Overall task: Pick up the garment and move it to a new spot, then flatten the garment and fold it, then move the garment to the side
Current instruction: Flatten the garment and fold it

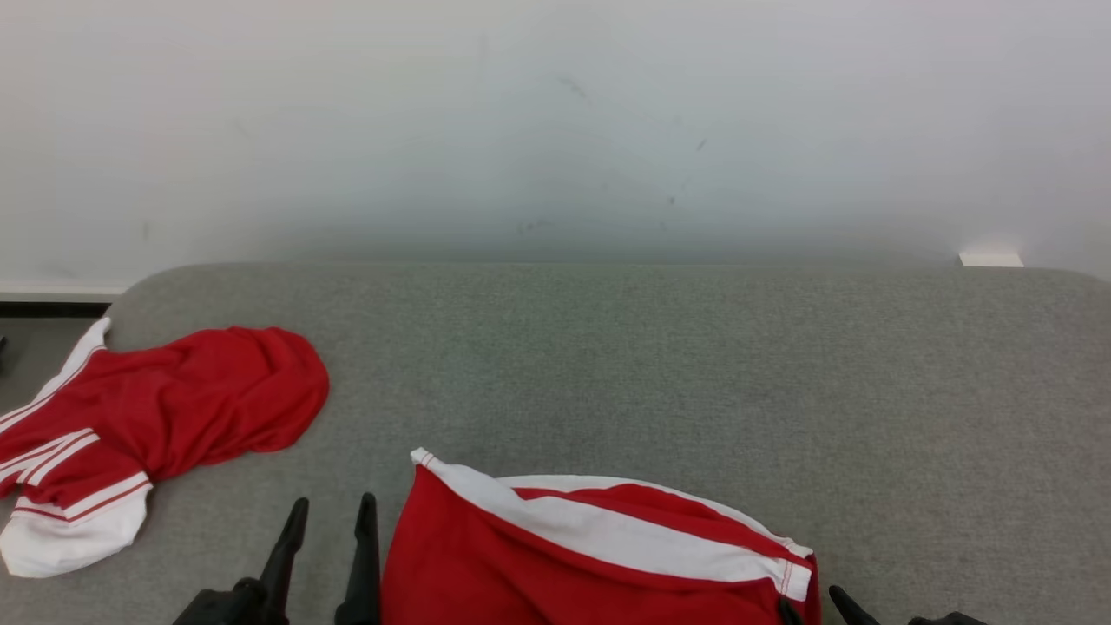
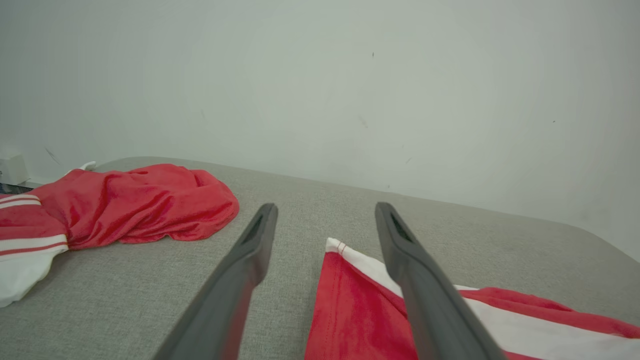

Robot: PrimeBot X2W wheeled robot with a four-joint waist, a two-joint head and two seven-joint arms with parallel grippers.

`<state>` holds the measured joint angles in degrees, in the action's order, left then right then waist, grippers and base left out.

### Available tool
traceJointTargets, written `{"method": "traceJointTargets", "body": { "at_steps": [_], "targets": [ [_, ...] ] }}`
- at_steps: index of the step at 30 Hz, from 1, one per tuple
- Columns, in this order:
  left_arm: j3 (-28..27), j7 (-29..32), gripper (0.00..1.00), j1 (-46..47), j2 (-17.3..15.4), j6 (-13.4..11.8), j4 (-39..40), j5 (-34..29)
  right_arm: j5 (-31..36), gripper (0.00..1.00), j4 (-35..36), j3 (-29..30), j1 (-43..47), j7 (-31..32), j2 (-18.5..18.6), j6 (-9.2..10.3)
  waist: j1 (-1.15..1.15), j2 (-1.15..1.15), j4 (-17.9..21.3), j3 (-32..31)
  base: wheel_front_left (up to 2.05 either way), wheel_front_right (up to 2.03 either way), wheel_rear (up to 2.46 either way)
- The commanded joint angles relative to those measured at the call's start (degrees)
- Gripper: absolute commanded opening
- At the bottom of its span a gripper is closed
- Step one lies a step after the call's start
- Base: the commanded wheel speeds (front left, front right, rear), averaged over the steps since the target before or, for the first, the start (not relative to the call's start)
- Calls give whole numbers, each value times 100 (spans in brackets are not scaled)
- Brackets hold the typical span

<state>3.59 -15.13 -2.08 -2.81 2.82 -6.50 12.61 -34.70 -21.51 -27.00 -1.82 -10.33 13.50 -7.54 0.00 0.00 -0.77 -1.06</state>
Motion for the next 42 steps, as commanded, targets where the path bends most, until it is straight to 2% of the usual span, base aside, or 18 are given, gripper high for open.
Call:
{"method": "traceJointTargets", "body": {
  "at_steps": [1,7,17,21,24,26,27,28,34,42],
  "targets": [
    [-11,-2,100,53,-19,-16,-4,85,-1,100,-109,7,-136,34,-50,10,0,0,-57,39,0,0,0],
    [51,-3,100,71,-20,-35,-58,106,132,100,-894,201,-542,97,-307,10,0,0,-283,136,0,0,0],
    [91,-2,100,242,-18,-44,-105,160,362,100,-1655,726,-949,9,-411,12,0,0,-542,499,0,0,0],
    [89,-2,100,292,-18,-37,-143,176,74,100,-1882,758,-945,344,-571,13,0,0,-577,569,0,0,0],
    [77,-3,100,301,-18,-17,-172,160,-312,100,-1883,460,-864,871,-694,0,0,0,-599,567,0,0,0],
    [70,-3,100,307,-17,-9,-190,132,-578,45,-1758,217,-780,1174,-727,-25,0,0,-610,540,0,0,0],
    [59,-3,100,308,-18,-8,-196,119,-703,26,-1645,133,-748,1196,-701,-28,0,0,-610,522,0,0,0],
    [48,-3,100,300,-18,-6,-203,112,-818,0,-1524,113,-740,1183,-644,-28,0,0,-603,503,0,0,0],
    [46,-2,100,181,-17,-11,-247,147,-1381,0,-973,137,-819,1193,-188,5,0,0,-471,320,0,0,0],
    [94,-3,100,93,-19,-41,-280,211,-2014,0,-406,588,-1001,2037,673,5,0,0,-238,117,0,0,0]
  ]
}}
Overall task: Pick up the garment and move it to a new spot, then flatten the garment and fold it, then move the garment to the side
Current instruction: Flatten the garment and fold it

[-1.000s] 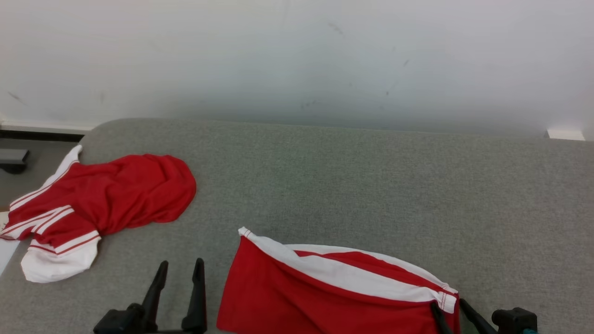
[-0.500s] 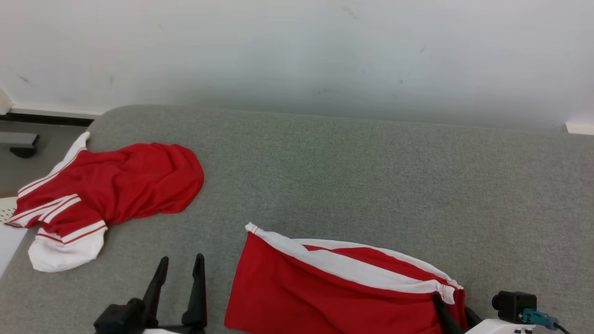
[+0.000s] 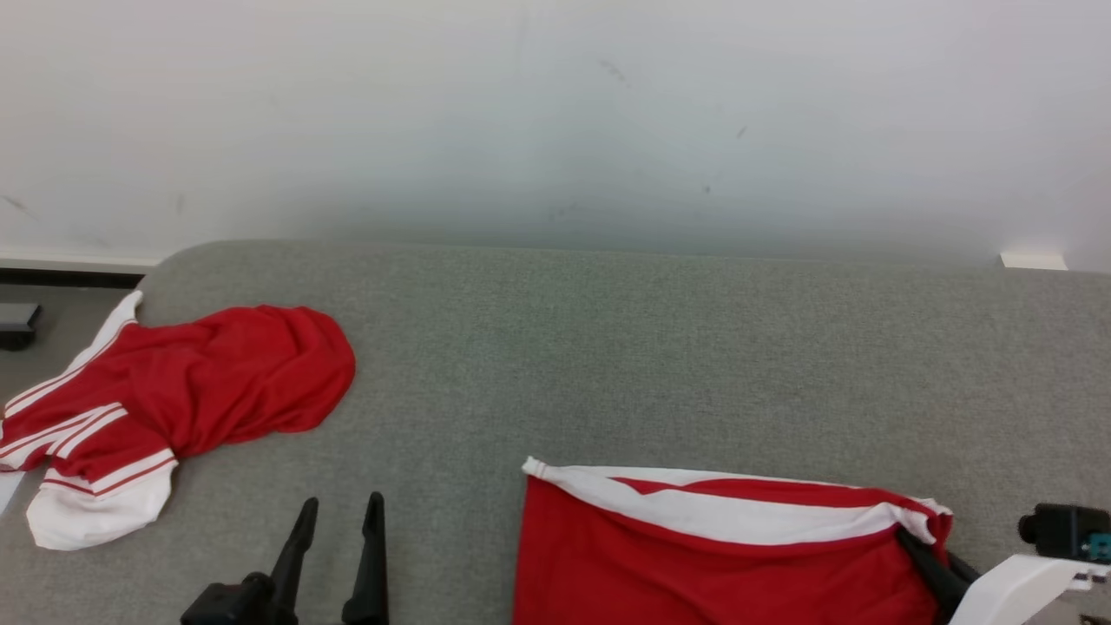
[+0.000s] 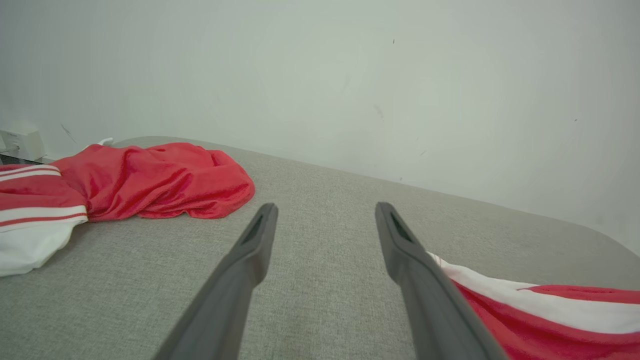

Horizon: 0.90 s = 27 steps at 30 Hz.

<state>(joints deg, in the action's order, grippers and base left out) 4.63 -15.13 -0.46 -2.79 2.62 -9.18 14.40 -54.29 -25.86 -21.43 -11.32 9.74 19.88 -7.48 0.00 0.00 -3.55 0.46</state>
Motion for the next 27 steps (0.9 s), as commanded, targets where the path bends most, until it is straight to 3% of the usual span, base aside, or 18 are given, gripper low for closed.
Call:
{"method": "traceJointTargets", "body": {
  "at_steps": [1,4,10,18,23,27],
  "targets": [
    [1,-2,100,-78,-20,-21,-10,41,-142,0,88,133,-63,163,138,-2,0,0,62,-45,0,0,0],
    [40,-2,100,-83,-20,-21,-19,57,-470,0,274,433,-133,621,304,-2,0,0,105,-64,0,0,0],
    [76,-2,100,-34,-20,-30,-59,80,-1216,0,836,745,-262,1382,137,-2,0,0,118,-87,0,0,0],
    [244,-3,100,68,-21,-27,-148,187,-2180,0,1120,859,-361,2262,-831,-2,0,0,-208,-91,0,0,0],
    [369,-3,100,88,-21,-48,-193,267,-2257,0,737,888,-480,2235,-1396,-2,0,0,-542,-72,0,0,0],
    [459,-2,100,131,-21,-62,-224,303,-2151,0,174,816,-702,1980,-1617,-2,0,0,-784,-24,0,0,0]
  ]
}}
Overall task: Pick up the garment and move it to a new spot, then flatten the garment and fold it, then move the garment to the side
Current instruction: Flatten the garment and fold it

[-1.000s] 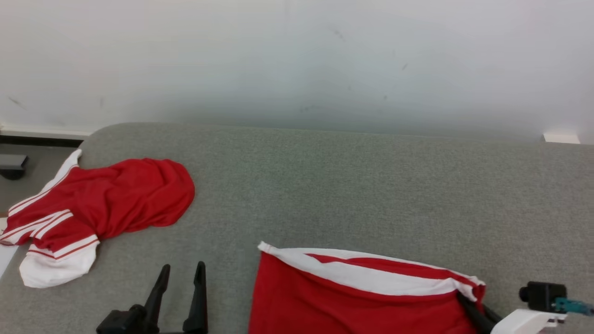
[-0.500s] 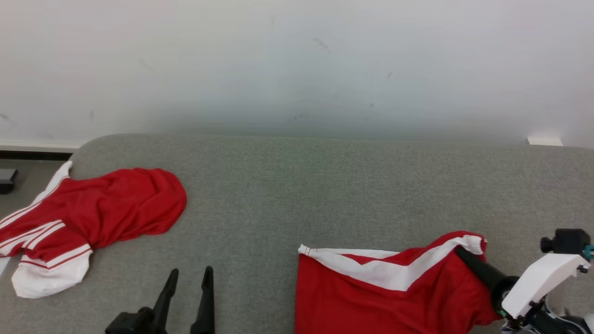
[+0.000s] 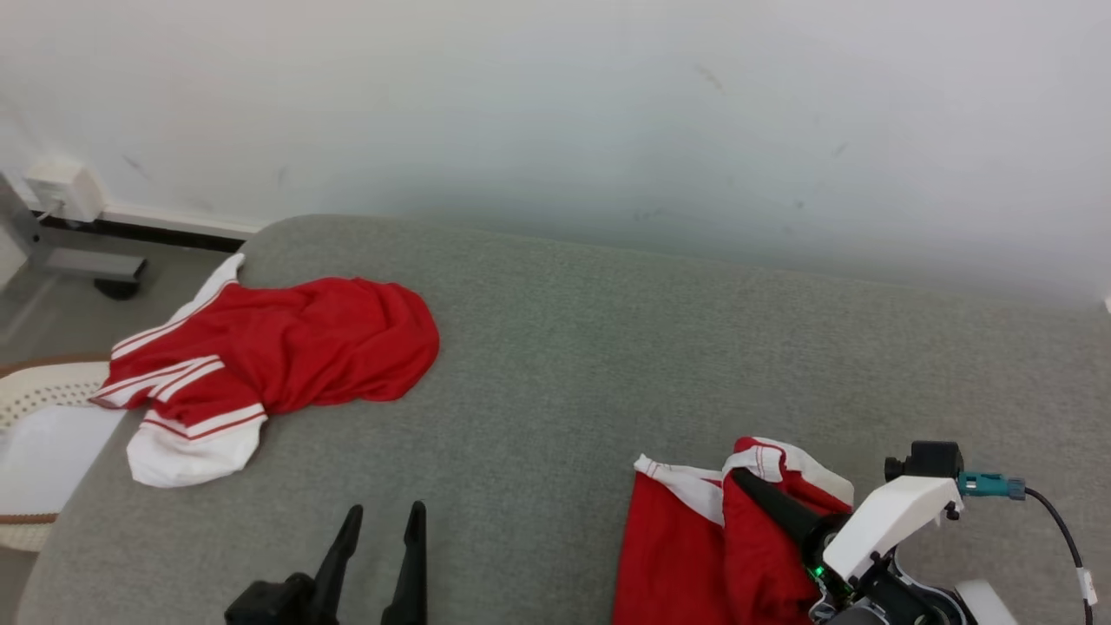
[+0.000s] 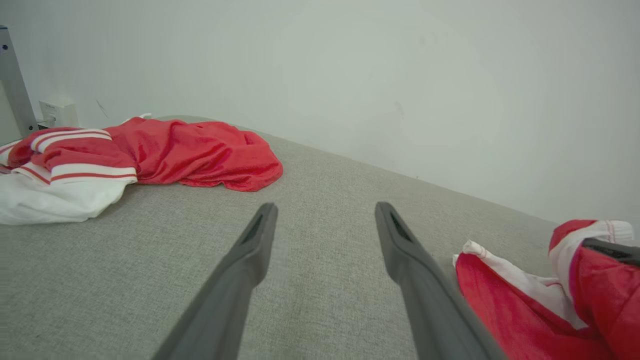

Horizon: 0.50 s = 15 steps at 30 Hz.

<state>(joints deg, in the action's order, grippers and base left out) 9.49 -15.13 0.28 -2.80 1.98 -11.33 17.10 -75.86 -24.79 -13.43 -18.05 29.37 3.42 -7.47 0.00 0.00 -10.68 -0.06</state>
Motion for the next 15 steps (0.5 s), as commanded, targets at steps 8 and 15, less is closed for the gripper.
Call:
{"method": "traceJointTargets", "body": {
  "at_steps": [8,15],
  "targets": [
    [-2,-2,100,61,-19,7,-70,35,-275,100,-984,-494,-499,-509,-55,-4,0,0,-333,89,0,0,0],
    [-72,-2,100,50,-20,-4,-60,-31,-920,100,-830,-1143,-720,-900,-47,-4,0,0,-142,34,0,0,0]
  ]
}}
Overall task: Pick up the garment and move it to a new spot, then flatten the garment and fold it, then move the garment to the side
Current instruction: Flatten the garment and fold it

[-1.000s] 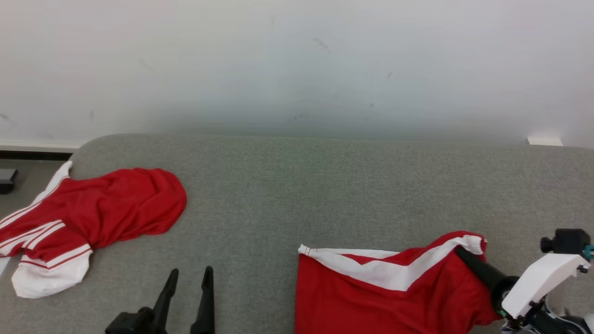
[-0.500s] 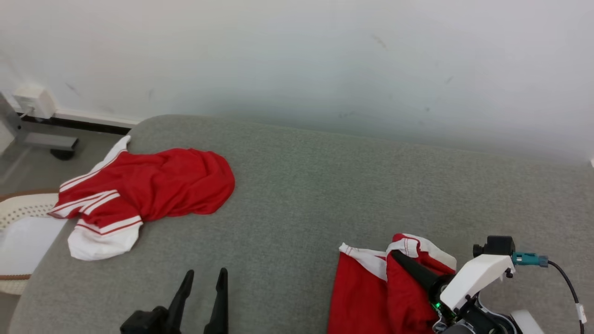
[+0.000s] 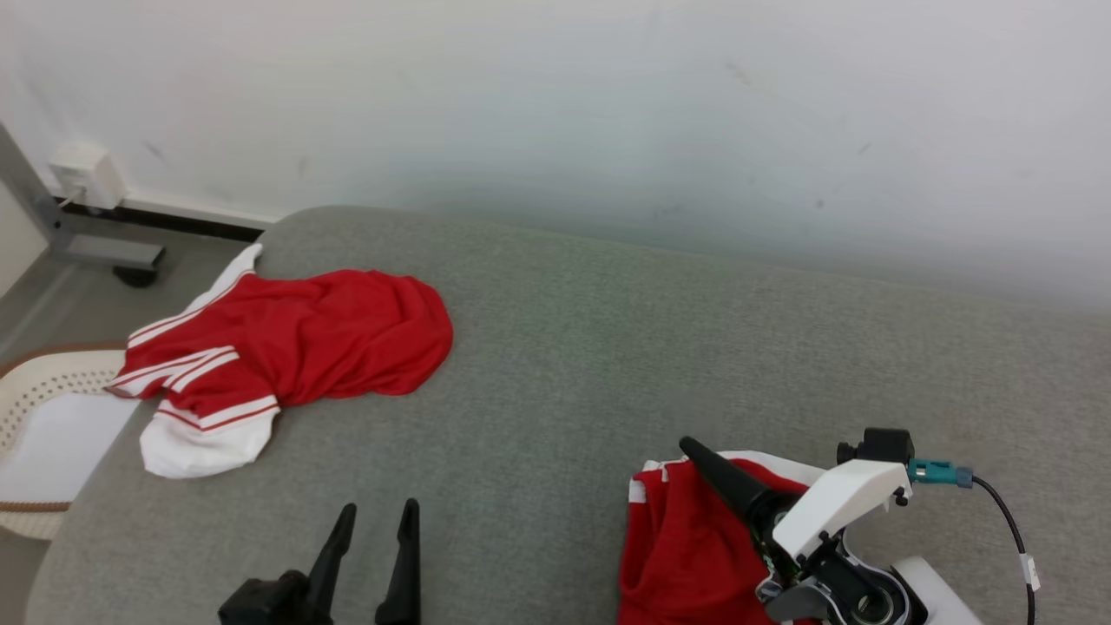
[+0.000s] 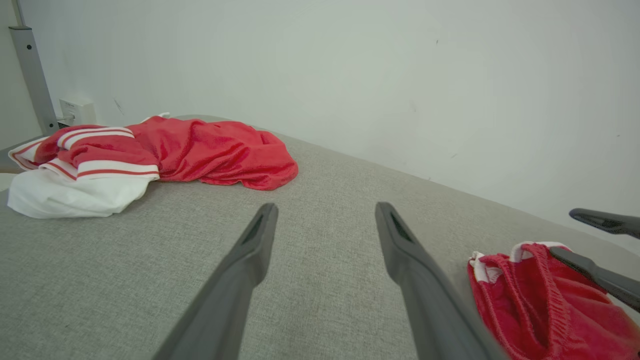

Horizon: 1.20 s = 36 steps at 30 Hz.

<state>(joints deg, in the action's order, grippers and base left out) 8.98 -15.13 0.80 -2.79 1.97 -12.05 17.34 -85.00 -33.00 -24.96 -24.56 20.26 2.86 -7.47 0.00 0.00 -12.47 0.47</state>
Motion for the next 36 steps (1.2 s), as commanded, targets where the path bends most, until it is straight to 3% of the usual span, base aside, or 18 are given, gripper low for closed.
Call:
{"method": "traceJointTargets", "body": {
  "at_steps": [1,5,13,18,24,31,36],
  "targets": [
    [-28,-2,100,2,-21,8,20,-74,-55,100,63,-16,-58,-52,9,-4,0,0,83,-38,0,0,0],
    [-103,-2,100,-2,-20,35,83,-153,89,100,613,-24,17,-319,73,-4,0,0,306,-108,0,0,0],
    [-289,-2,100,105,-20,76,278,-309,899,100,2077,308,417,-1353,793,-4,0,0,779,-201,0,0,0],
    [-427,-2,100,196,-21,103,343,-433,1802,100,2578,459,653,-2155,1275,-4,0,0,1028,-247,0,0,0],
    [-546,-2,100,289,-22,143,295,-499,3250,100,2516,602,1026,-2989,1645,-4,0,0,1243,-271,0,0,0],
    [-701,-2,100,182,-20,184,238,-533,4537,100,2254,1042,1593,-3462,1384,-4,0,0,1394,-327,0,0,0],
    [-749,-2,100,81,-21,187,181,-566,5389,100,2161,1426,1998,-3545,991,-3,0,0,1431,-366,0,0,0]
  ]
}}
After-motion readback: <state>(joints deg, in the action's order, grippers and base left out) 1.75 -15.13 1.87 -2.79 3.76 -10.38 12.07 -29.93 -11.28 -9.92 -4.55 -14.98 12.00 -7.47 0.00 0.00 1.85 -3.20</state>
